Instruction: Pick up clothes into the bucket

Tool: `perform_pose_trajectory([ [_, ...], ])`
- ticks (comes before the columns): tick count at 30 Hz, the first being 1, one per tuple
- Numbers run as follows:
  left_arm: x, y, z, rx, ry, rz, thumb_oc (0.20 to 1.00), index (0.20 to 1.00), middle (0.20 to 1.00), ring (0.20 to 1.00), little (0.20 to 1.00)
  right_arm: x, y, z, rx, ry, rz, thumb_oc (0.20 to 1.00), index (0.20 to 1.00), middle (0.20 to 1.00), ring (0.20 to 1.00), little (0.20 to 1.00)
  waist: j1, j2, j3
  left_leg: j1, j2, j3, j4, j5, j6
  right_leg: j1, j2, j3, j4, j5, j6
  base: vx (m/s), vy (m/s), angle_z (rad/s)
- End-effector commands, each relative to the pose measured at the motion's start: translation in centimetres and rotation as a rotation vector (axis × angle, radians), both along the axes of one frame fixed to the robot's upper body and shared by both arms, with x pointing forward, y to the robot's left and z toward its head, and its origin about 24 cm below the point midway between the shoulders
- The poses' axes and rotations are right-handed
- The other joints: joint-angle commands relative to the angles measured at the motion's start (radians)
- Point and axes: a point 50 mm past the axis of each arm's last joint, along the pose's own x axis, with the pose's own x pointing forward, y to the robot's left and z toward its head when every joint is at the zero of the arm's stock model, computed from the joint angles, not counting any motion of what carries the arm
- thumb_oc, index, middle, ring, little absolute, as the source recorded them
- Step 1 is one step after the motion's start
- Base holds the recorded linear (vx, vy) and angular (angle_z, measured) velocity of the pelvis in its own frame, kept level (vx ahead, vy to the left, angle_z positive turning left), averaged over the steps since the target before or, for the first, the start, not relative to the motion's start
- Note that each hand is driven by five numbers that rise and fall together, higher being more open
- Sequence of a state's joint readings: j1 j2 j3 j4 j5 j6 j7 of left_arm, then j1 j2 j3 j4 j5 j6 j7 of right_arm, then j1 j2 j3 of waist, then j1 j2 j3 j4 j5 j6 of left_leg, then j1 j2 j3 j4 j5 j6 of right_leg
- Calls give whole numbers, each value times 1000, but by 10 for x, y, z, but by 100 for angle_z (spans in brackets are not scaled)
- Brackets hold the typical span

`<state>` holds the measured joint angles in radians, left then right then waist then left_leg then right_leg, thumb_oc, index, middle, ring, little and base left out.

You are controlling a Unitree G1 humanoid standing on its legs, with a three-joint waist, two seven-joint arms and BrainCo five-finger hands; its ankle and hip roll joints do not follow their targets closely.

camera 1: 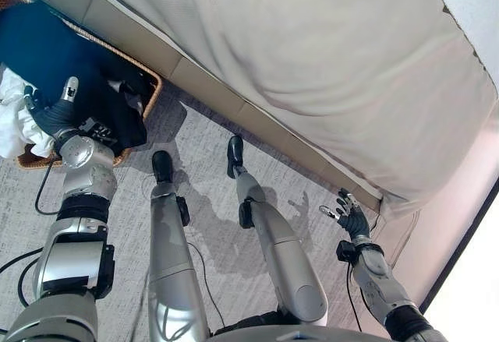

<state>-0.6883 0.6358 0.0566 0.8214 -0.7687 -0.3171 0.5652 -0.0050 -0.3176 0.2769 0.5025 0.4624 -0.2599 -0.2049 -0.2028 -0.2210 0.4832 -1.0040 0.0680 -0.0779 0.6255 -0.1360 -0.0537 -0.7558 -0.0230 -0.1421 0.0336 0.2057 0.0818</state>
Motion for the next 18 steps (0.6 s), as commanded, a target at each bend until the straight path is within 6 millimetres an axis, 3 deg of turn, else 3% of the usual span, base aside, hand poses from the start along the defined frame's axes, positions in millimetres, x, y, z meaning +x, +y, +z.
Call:
perform_pose_trajectory([
  [1, -10, 19, 26, 21, -96, 98, 1000, 1000, 1000, 1000, 1000, 6, -4, 16, -5, -85, -2, 1000, 1000, 1000, 1000, 1000, 50, -96, 37, 84, -23, -4, 20, -77, 17, 90, -42, 26, -20, -53, 79, 1, 26, -4],
  [6, -18, 25, -6, 8, 42, 134, 1000, 1000, 1000, 1000, 1000, 8, -2, 15, -43, -71, 33, 1000, 1000, 1000, 1000, 1000, 54, -84, 37, 143, -19, 14, 2, -76, 20, 127, -48, 35, -11, -60, 81, -15, 5, -10],
  [9, -29, 26, -35, -12, 136, 163, 1000, 1000, 1000, 1000, 1000, 9, -2, 14, -48, -63, 26, 1000, 1000, 1000, 1000, 1000, 65, -68, 37, 209, -19, 34, -24, -74, 23, 168, -52, 42, 0, -70, 80, -45, 1, -8],
  [10, -38, 23, -59, -50, 178, 176, 1000, 1000, 1000, 1000, 1000, 9, -4, 12, -54, -53, 7, 1000, 1000, 1000, 1000, 1000, 70, -59, 37, 240, -32, 52, -64, -28, 28, 178, -72, 42, 11, -55, 74, -13, -25, -13],
  [11, -43, 19, -71, -51, 215, 173, 1000, 1000, 1000, 1000, 1000, 8, -5, 9, -59, -41, 0, 1000, 1000, 1000, 1000, 1000, 83, -43, 37, 290, -26, 46, -81, -56, 25, 216, -66, 43, 15, -80, 79, -94, -49, -20],
  [12, -48, 15, -82, -36, 251, 165, 1000, 1000, 1000, 1000, 1000, 7, -7, 8, -69, -31, -10, 1000, 1000, 1000, 1000, 1000, 85, -42, 37, 308, -42, 58, -111, -12, 27, 221, -84, 40, 20, -64, 71, 13, -65, -15],
  [14, -58, 4, -105, -27, 308, 149, 1000, 1000, 1000, 1000, 1000, 4, -12, 2, -93, 2, -27, 1000, 1000, 1000, 1000, 1000, 105, -16, 37, 387, -51, 65, -163, 4, 26, 274, -96, 35, 32, -81, 67, -12, -56, -5],
  [15, -58, 4, -105, -27, 309, 149, 1000, 1000, 1000, 1000, 1000, 4, -12, 1, -94, 3, -27, 1000, 1000, 1000, 1000, 1000, 105, -16, 37, 391, -51, 66, -166, 5, 25, 276, -97, 36, 31, -81, 67, 25, -48, 5],
  [17, -67, -11, -127, -5, 358, 77, 1000, 1000, 1000, 1000, 1000, 1, -20, -3, -112, 27, -60, 1000, 1000, 1000, 1000, 1000, 128, 16, 37, 472, -61, 67, -218, 23, 22, 329, -105, 28, 45, -102, 61, 60, -81, 8],
  [18, -74, -23, -145, 7, 401, -9, 1000, 1000, 1000, 1000, 1000, -1, -28, -8, -132, 60, -79, 1000, 1000, 1000, 1000, 1000, 147, 50, 37, 558, -72, 66, -265, 35, 21, 391, -110, 26, 54, -121, 55, 87, -96, 10],
])
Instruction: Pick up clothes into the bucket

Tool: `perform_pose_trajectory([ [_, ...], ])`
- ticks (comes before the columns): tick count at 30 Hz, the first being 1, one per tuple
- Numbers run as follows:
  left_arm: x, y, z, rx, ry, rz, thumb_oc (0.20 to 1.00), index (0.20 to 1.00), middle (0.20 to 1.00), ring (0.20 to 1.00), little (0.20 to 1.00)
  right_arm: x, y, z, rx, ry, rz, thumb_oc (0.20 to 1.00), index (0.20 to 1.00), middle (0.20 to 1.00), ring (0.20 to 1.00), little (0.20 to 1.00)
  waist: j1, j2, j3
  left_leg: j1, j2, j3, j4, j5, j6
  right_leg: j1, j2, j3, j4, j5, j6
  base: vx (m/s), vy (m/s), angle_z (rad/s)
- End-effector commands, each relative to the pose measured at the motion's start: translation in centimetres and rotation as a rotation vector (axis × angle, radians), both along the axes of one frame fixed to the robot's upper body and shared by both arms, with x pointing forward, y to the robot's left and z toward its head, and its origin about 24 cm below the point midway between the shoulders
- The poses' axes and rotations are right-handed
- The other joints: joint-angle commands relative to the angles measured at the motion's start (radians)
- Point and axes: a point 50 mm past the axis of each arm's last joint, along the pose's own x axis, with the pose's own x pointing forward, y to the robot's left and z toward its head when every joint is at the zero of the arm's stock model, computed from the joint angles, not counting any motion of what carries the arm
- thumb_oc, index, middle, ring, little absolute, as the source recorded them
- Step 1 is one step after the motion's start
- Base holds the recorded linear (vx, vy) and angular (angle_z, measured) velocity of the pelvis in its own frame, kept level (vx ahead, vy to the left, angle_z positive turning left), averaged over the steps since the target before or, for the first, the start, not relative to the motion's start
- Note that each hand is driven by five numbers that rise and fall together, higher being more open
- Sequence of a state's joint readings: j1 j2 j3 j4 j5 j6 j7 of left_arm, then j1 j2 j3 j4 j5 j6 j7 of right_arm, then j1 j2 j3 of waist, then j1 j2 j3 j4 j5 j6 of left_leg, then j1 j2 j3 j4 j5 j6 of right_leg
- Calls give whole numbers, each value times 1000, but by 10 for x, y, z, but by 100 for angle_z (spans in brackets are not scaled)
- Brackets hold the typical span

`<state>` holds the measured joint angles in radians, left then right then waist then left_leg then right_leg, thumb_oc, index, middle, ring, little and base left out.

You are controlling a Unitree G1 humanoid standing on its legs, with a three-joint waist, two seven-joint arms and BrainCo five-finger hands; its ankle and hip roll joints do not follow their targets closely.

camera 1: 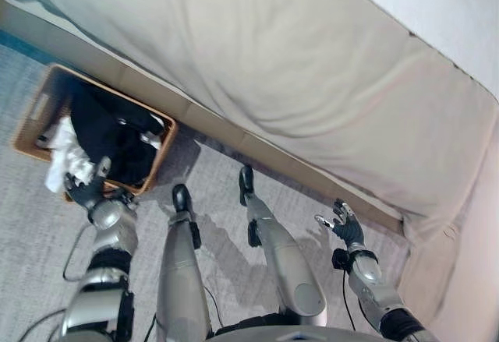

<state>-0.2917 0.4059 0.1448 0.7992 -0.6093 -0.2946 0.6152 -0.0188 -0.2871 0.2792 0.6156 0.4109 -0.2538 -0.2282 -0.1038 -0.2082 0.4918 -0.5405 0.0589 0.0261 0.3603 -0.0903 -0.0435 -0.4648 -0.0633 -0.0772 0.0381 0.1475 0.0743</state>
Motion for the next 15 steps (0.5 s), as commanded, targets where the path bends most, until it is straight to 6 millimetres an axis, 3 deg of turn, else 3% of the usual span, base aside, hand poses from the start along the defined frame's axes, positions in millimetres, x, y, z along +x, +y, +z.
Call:
perform_pose_trajectory([
  [1, -3, -12, -8, 67, -1, -175, 1000, 1000, 1000, 1000, 1000, 7, -32, 10, -103, -23, -51, 1000, 1000, 1000, 1000, 1000, 55, 55, 26, 138, -66, -38, -28, -1, 8, 132, -70, -39, 55, -72, 61, 90, -85, 17],
  [5, -30, -44, -52, -32, 99, -428, 1000, 1000, 1000, 1000, 1000, -6, -45, -6, -235, 100, 9, 1000, 1000, 1000, 1000, 1000, 66, 117, -60, 263, -78, -45, -141, 46, 1, 224, -67, -49, 47, -100, 54, 101, -68, 16],
  [6, -30, -44, -52, -32, 99, -428, 1000, 1000, 1000, 1000, 1000, -6, -45, -7, -235, 100, 9, 1000, 1000, 1000, 1000, 1000, 66, 117, -60, 263, -78, -45, -141, 46, 1, 224, -67, -50, 47, -100, 54, 126, -99, 18],
  [7, -46, -59, -74, -42, 225, -587, 1000, 1000, 1000, 1000, 1000, -20, -51, -18, -272, 182, 36, 1000, 1000, 1000, 1000, 1000, 64, 146, -108, 319, -77, -47, -184, 61, -4, 271, -59, -54, 41, -118, 48, 135, -76, 14],
  [10, -60, -68, -89, 13, 373, -744, 1000, 1000, 1000, 1000, 1000, -27, -54, -23, -318, 226, 97, 1000, 1000, 1000, 1000, 1000, 58, 172, -156, 365, -74, -47, -220, 74, -10, 310, -52, -56, 34, -135, 43, 112, -78, 11],
  [11, -74, -76, -102, 40, 480, -851, 1000, 1000, 1000, 1000, 1000, -38, -57, -30, -359, 290, 144, 1000, 1000, 1000, 1000, 1000, 51, 193, -197, 410, -69, -46, -251, 83, -14, 345, -46, -60, 32, -151, 38, 84, -80, 4],
  [15, -93, -85, -119, -27, 564, -869, 1000, 1000, 1000, 1000, 1000, -49, -55, -37, -368, 337, 181, 1000, 1000, 1000, 1000, 1000, 40, 214, -241, 465, -55, -46, -286, 96, -20, 399, -38, -63, 27, -172, 28, 45, -80, 7],
])
